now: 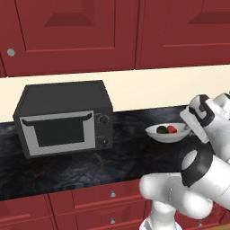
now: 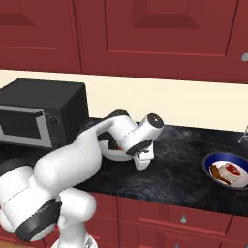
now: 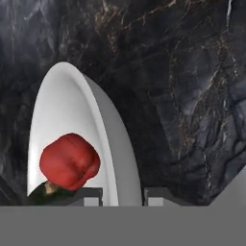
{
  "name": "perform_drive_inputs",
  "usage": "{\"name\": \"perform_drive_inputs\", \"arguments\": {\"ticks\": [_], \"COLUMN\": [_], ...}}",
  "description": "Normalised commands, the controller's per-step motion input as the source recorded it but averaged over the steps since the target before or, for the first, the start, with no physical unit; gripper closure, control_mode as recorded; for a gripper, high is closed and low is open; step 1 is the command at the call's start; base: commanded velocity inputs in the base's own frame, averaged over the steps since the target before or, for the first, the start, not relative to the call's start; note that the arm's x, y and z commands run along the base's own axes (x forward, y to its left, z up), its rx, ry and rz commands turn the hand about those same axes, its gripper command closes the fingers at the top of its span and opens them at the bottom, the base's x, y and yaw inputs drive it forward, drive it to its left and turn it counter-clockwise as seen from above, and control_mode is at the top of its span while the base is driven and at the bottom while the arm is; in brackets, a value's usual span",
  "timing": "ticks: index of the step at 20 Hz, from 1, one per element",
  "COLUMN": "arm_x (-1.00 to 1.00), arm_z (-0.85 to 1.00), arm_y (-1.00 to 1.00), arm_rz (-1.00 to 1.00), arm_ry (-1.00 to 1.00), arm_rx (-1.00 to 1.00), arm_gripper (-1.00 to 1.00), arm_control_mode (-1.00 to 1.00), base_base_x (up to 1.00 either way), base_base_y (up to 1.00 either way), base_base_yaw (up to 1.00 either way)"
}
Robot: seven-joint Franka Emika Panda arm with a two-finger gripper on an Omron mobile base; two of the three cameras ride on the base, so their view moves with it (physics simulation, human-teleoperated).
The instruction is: Place the bowl with the squash and bell pepper on the top shelf of the fridge. Place the bowl with the steak and chicken drumstick on the second highest shelf of the fridge.
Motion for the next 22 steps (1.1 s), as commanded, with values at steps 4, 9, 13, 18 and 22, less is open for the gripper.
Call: {"name": "perform_drive_inputs", "arguments": {"ticks": [4,9,13,18,22], "arm_x": [-1.00,-0.90,-0.50,0.00,0.00], "arm_z": [1.00,0.87,0.10,0.00,0.00], "arm_y": [0.56,0.51,0.21,0.00,0.00], "arm_rz": [0.00,0.00,0.05,0.00,0.00], "arm_ry": [-0.20,-0.18,-0.14,0.00,0.00], "arm_rx": [0.00,-0.09,-0.06,0.00,0.00], "arm_gripper": [1.00,1.00,1.00,1.00,1.00], "arm_control_mode": [-1.00,-1.00,1.00,1.00,1.00], "base_base_x": [0.00,0.00,-0.50,-0.86,-0.19], "base_base_y": [0.00,0.00,0.13,0.06,0.09], "base_base_yaw": [0.00,0.00,0.12,0.72,0.99]}}
